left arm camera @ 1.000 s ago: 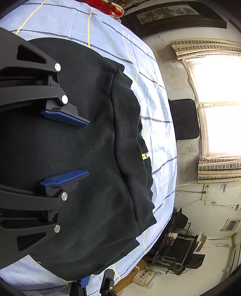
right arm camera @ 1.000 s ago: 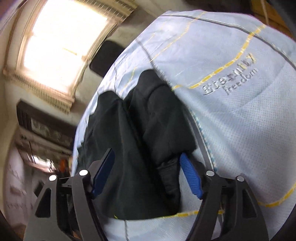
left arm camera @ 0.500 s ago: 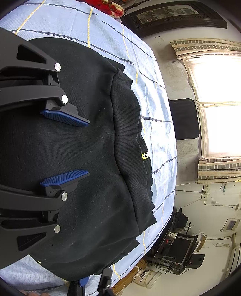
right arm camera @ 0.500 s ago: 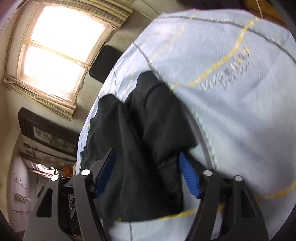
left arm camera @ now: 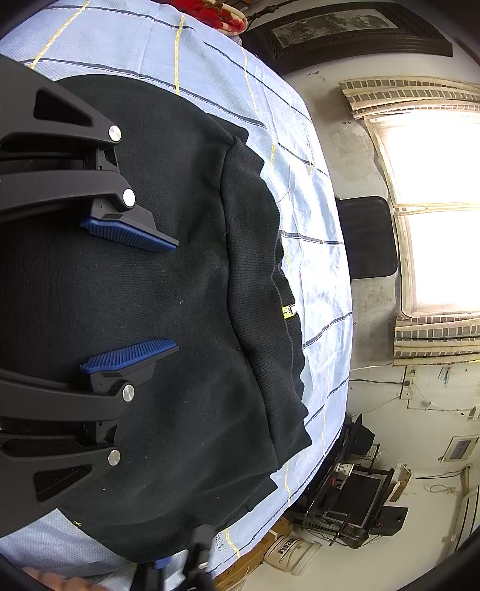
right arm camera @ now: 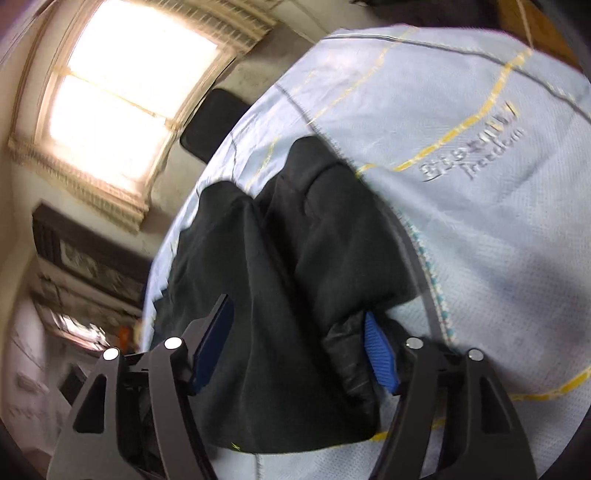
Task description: Fold large clothes
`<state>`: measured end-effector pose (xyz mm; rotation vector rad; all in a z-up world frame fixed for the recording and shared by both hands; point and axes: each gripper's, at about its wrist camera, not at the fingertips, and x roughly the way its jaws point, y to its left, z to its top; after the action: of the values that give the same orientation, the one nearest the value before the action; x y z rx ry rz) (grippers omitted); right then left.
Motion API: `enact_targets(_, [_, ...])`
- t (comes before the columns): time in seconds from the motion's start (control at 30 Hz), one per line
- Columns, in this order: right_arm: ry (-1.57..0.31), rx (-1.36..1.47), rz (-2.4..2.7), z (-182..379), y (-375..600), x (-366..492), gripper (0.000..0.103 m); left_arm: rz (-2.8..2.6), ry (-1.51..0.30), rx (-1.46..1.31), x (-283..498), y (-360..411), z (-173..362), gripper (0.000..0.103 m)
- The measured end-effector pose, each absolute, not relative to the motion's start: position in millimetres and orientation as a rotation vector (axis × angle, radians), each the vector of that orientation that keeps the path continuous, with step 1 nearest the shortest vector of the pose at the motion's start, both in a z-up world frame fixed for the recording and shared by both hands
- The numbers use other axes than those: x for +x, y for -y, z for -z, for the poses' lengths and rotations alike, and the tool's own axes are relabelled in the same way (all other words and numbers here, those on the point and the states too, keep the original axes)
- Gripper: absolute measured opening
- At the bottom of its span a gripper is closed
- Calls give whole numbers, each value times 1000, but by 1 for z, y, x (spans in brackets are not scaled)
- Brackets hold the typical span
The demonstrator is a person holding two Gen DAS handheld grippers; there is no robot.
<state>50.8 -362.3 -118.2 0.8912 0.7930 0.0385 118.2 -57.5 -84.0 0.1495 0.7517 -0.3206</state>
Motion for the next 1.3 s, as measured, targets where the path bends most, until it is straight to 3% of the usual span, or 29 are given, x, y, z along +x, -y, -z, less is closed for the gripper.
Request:
enact_targets(0.07, [-820,894,-87,119,355,45,64,319,-751,152,118,58,84,50])
enact_targets(0.2, [-807,886,-51,124,363,47,42,320,-750,152,118,57,84,50])
enact_targets(0.33, [-806,923,-64,128,370,57,38,321,-750,153,119,58,84,50])
enact_targets(0.5, [-822,873,-37,119,365,59,22,325,-753,160,121,58,85,50])
enact_targets(0.73, [-769,599,-33,34,303,65,19,398,-838,57,135,36,74,50])
enact_targets(0.9, [-692,404,-64,-25,235,73,18,401,-876,-218,165,-40,49,61])
enact_targets(1.0, [-659,289,-114,-50,184,80,18,414,-865,-384,179,-97,38,62])
enact_targets(1.13, [-677,129,-177,-52,107,92,18,449,-867,-467,189,-141,32,65])
enact_targets(1.3, [-751,38,-221,-10,45,109,18,364,-871,-566,199,-189,43,66])
